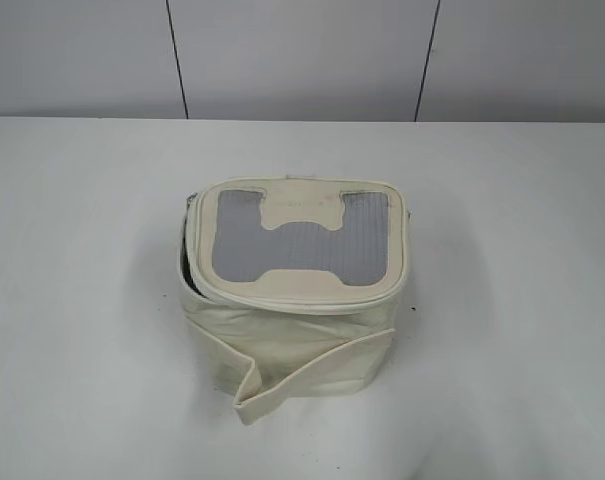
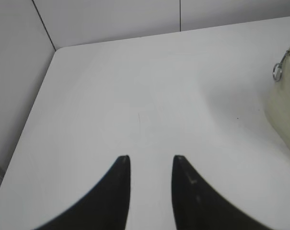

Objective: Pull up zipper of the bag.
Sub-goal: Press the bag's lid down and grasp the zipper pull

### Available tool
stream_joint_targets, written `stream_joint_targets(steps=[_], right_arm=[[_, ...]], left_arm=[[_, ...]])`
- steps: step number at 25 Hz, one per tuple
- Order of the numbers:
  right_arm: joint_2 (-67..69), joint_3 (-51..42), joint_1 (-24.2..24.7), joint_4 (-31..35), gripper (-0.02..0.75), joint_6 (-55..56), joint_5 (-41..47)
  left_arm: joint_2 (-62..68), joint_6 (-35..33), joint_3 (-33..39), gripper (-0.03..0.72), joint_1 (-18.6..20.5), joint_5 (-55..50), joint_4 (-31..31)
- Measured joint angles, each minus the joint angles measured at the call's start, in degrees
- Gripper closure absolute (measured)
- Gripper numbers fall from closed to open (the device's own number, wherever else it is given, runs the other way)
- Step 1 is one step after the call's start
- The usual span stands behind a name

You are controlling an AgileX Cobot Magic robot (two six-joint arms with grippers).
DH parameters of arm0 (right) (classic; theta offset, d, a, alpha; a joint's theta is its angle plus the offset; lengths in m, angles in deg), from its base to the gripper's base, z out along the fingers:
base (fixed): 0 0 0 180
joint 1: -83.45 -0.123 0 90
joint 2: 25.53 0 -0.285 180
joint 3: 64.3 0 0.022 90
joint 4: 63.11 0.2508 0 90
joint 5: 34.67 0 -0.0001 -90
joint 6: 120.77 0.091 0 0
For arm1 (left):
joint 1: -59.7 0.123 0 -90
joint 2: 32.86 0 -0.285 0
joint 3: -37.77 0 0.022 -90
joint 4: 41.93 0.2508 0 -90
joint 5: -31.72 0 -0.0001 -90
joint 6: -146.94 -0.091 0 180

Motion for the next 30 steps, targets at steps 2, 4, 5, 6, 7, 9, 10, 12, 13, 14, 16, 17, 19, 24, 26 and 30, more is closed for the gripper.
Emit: stream_joint_targets(steps=[2, 4, 5, 6, 7, 9, 10, 12, 13, 14, 16, 17, 19, 24, 26, 30], right_arm=[[0.0, 0.0, 0.0, 0.0, 0.303, 0.0, 0.0], [0.0, 0.0, 0.0, 0.0, 0.303, 0.0, 0.0], [0.0, 0.0, 0.0, 0.0, 0.303, 0.0, 0.0], [0.0, 0.0, 0.0, 0.0, 0.303, 0.0, 0.0], [0.0, 0.0, 0.0, 0.0, 0.303, 0.0, 0.0], [0.0, 0.0, 0.0, 0.0, 0.303, 0.0, 0.0], [0.0, 0.0, 0.0, 0.0, 0.303, 0.0, 0.0], [0.0, 0.0, 0.0, 0.0, 0.303, 0.0, 0.0], [0.0, 0.0, 0.0, 0.0, 0.303, 0.0, 0.0], [0.0, 0.0, 0.0, 0.0, 0.303, 0.0, 0.0], [0.0, 0.0, 0.0, 0.0, 0.303, 0.0, 0.0], [0.0, 0.0, 0.0, 0.0, 0.303, 0.0, 0.0], [0.0, 0.0, 0.0, 0.0, 0.303, 0.0, 0.0], [0.0, 0.0, 0.0, 0.0, 0.303, 0.0, 0.0], [0.0, 0.0, 0.0, 0.0, 0.303, 0.0, 0.0], [0.0, 0.0, 0.0, 0.0, 0.303, -0.06, 0.0]], left_arm=[[0.0, 0.0, 0.0, 0.449, 0.0, 0.0, 0.0], [0.0, 0.0, 0.0, 0.449, 0.0, 0.0, 0.0], [0.0, 0.0, 0.0, 0.449, 0.0, 0.0, 0.0], [0.0, 0.0, 0.0, 0.449, 0.0, 0.0, 0.0], [0.0, 0.0, 0.0, 0.45, 0.0, 0.0, 0.0], [0.0, 0.0, 0.0, 0.45, 0.0, 0.0, 0.0], [0.0, 0.0, 0.0, 0.45, 0.0, 0.0, 0.0], [0.0, 0.0, 0.0, 0.45, 0.0, 0.0, 0.0], [0.0, 0.0, 0.0, 0.45, 0.0, 0.0, 0.0], [0.0, 0.0, 0.0, 0.45, 0.0, 0.0, 0.0], [0.0, 0.0, 0.0, 0.45, 0.0, 0.0, 0.0], [0.0, 0.0, 0.0, 0.45, 0.0, 0.0, 0.0], [0.0, 0.0, 0.0, 0.45, 0.0, 0.0, 0.0], [0.0, 0.0, 0.0, 0.45, 0.0, 0.0, 0.0], [0.0, 0.0, 0.0, 0.45, 0.0, 0.0, 0.0], [0.0, 0.0, 0.0, 0.45, 0.0, 0.0, 0.0]])
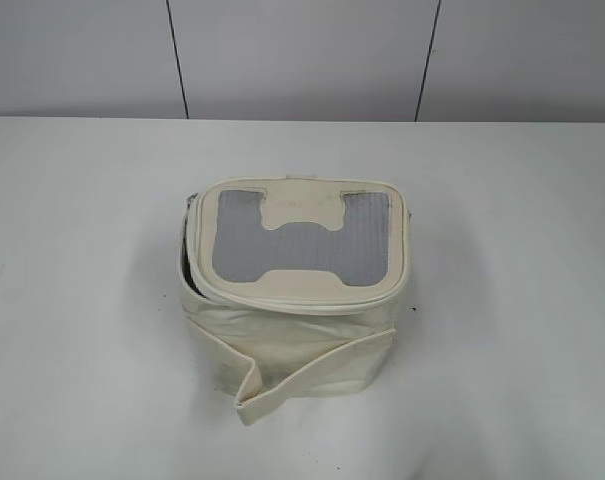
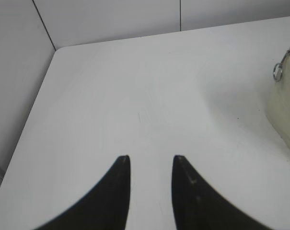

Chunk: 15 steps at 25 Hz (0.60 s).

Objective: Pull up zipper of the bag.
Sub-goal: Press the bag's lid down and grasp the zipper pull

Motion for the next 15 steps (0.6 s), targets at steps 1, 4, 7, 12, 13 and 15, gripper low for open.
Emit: stream_joint_targets(steps=[1, 4, 7, 12, 13, 15], right_arm=[[0.0, 0.0, 0.0, 0.0, 0.303, 0.0, 0.0], [0.0, 0.0, 0.0, 0.0, 0.303, 0.06, 0.0], [0.0, 0.0, 0.0, -0.19, 0.303, 0.06, -0.21], [3.44, 1.58, 0.0, -0.53, 0.303, -0.06, -4.57], [4.9, 1.82, 0.0, -0.58, 0.303, -0.06, -5.99], [8.99, 2.46, 0.0, -0.57, 0.303, -0.13, -8.1]], left_arm=[[0.0, 0.0, 0.0, 0.45, 0.0, 0.0, 0.0], [0.0, 0.0, 0.0, 0.45, 0.0, 0.0, 0.0], [0.0, 0.0, 0.0, 0.45, 0.0, 0.0, 0.0], [0.0, 0.0, 0.0, 0.45, 0.0, 0.0, -0.2], [0.0, 0.0, 0.0, 0.45, 0.0, 0.0, -0.26], [0.0, 0.0, 0.0, 0.45, 0.0, 0.0, -0.37]])
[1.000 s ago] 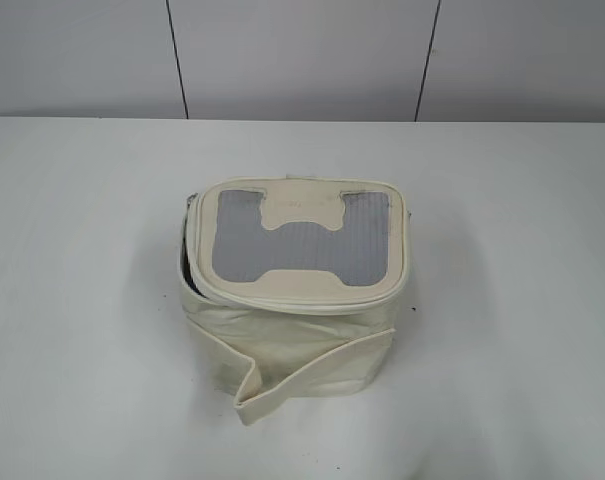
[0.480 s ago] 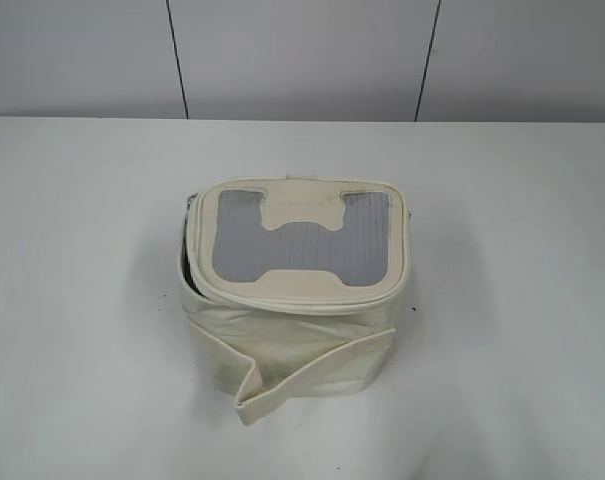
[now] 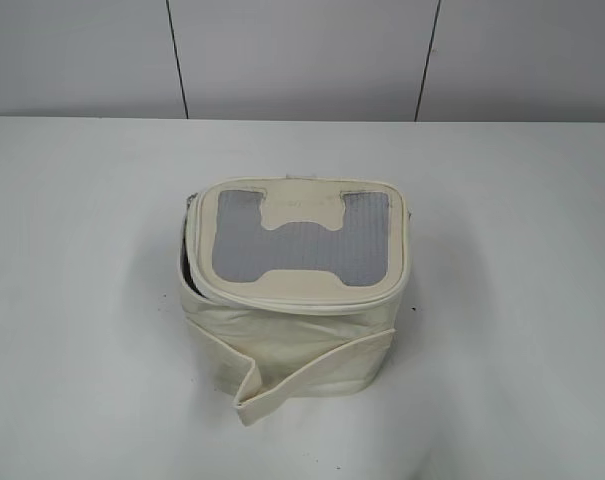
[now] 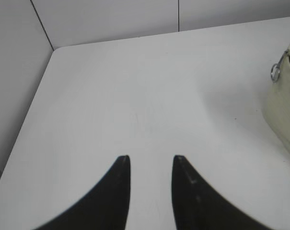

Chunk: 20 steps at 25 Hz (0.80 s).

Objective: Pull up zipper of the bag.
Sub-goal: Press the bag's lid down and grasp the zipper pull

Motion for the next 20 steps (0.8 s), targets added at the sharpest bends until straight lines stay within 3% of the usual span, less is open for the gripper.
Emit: stream_joint_targets(steps=[9, 16, 20], right_arm=[[23.35, 7.27, -0.54, 2.25, 0.303, -8.0, -10.95], [44.16, 19.96, -1.61, 3.86, 0.303, -13.95, -11.3], [53.76, 28.61, -1.61, 9.1, 0.303, -20.83, -9.9]], left_arm=[[0.0, 0.0, 0.0, 0.452, 0.0, 0.0, -1.58], [5.79, 0.0, -0.5, 0.45, 0.0, 0.66, -4.35], [13.1, 0.0, -2.54, 0.45, 0.0, 3.83, -9.56]])
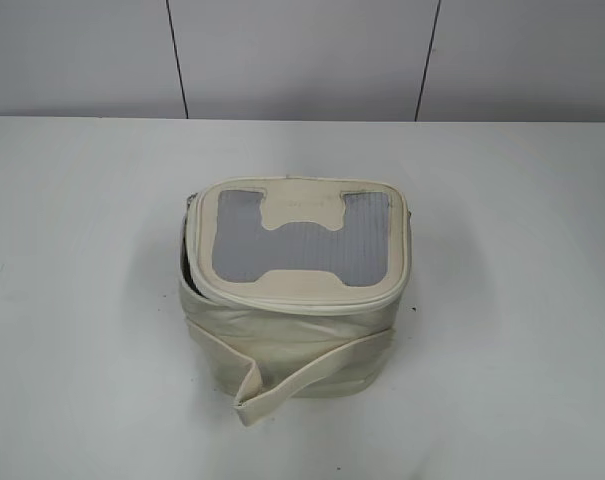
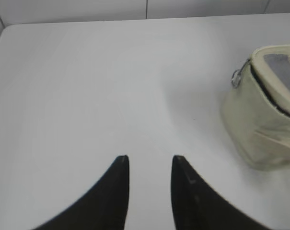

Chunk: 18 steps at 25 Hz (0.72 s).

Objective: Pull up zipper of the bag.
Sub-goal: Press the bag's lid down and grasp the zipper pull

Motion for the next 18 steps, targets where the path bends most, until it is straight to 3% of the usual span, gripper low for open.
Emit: stream_joint_targets(steps=[5, 13, 18], right_arm=[[11.5, 11.15, 0.0, 8.52, 0.303, -12.07, 4.83], [28.79, 30.25, -0.68, 19.31, 0.303, -25.1, 18.96], [36.9, 39.2, -7.04, 18.38, 0.303, -27.83, 22.18]], left_arm=[[10.77, -1.08, -1.72, 0.448, 0.0, 4.25, -9.53], [31.96, -19.96, -4.22, 0.442, 0.0, 6.25, -31.73], [44.98, -31.6, -6.63, 0.441, 0.0, 6.61, -39.2]])
